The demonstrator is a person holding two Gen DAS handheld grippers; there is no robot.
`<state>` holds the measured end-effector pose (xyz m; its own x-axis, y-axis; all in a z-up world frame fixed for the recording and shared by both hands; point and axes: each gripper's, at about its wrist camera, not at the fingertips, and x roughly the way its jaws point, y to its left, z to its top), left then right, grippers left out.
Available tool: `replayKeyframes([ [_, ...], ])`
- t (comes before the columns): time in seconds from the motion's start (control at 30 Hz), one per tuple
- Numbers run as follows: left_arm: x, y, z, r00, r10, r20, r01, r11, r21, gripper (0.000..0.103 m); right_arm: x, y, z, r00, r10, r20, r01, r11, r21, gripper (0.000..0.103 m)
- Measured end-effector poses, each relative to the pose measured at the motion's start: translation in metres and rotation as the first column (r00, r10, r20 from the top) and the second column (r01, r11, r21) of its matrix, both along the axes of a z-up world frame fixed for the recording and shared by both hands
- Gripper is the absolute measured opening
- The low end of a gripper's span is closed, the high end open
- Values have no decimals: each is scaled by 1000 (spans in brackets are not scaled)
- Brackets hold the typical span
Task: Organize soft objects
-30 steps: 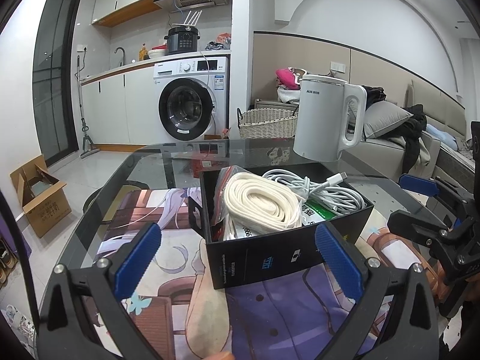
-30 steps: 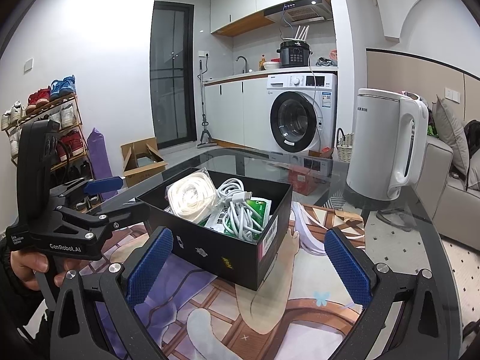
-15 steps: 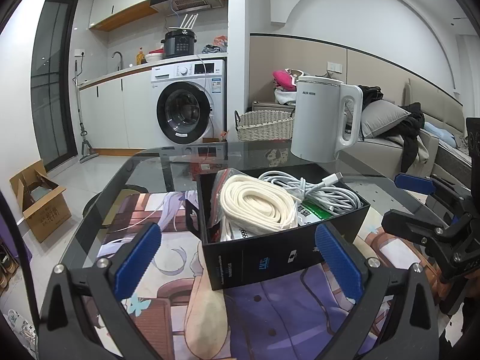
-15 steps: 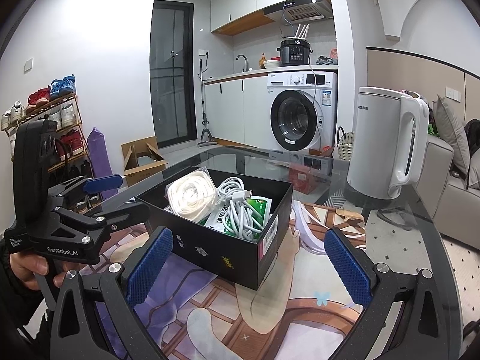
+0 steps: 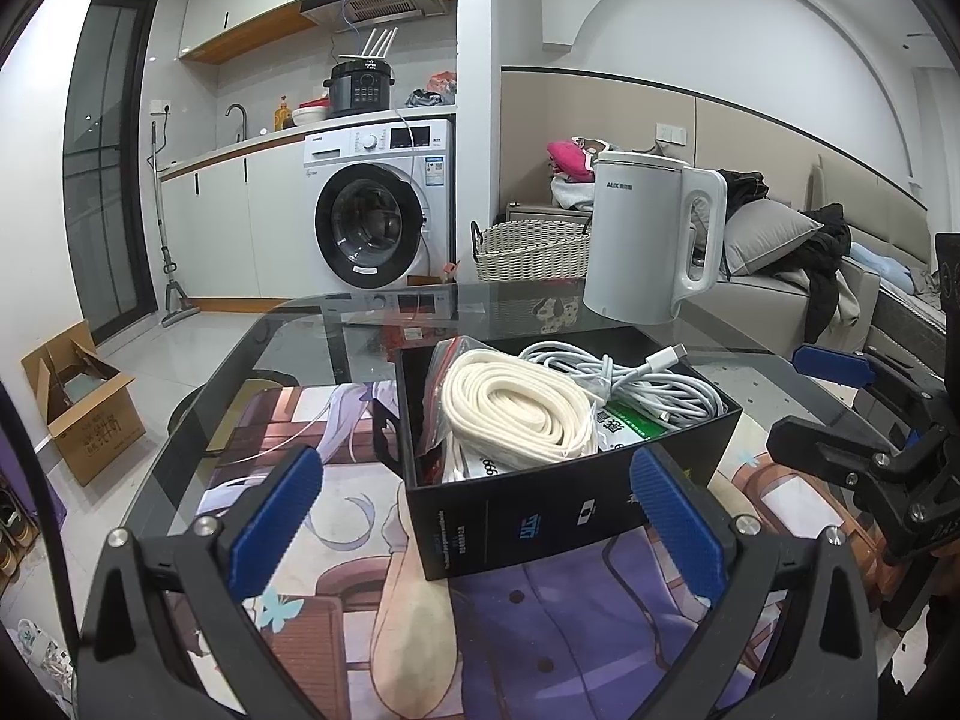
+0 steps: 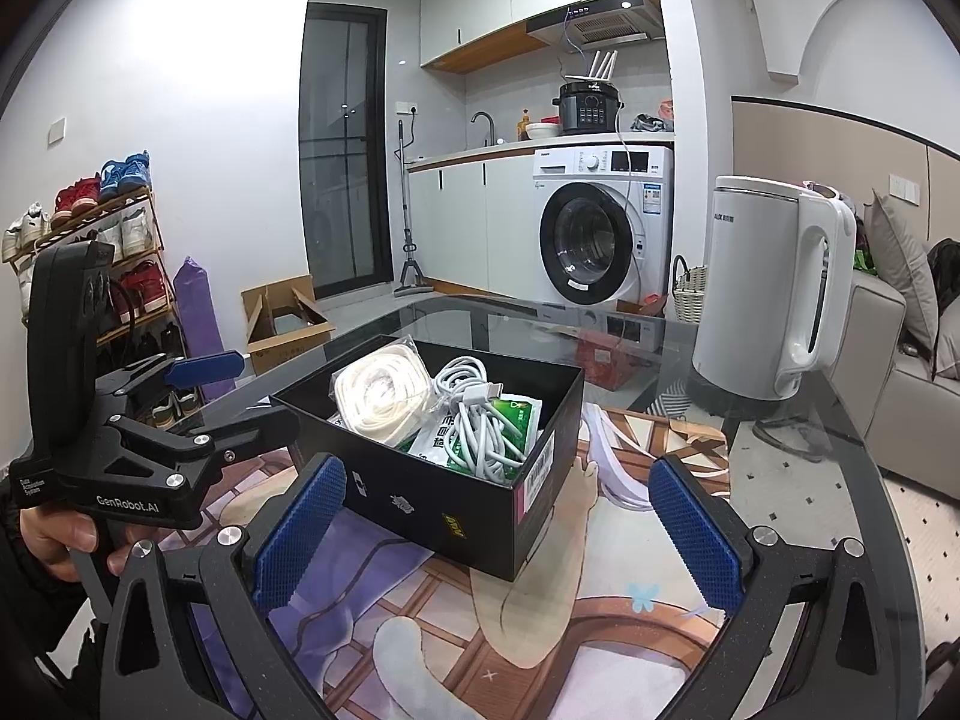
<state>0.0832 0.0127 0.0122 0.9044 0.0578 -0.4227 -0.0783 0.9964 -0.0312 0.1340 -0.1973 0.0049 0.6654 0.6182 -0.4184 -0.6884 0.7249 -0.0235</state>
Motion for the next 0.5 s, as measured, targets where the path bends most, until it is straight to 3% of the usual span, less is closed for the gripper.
replayKeyframes([
  [0.5, 0, -1, 0, 1000, -1, 1, 1, 1000, 2, 103, 0, 0, 0, 1000, 0, -1, 0, 1000, -4, 103],
])
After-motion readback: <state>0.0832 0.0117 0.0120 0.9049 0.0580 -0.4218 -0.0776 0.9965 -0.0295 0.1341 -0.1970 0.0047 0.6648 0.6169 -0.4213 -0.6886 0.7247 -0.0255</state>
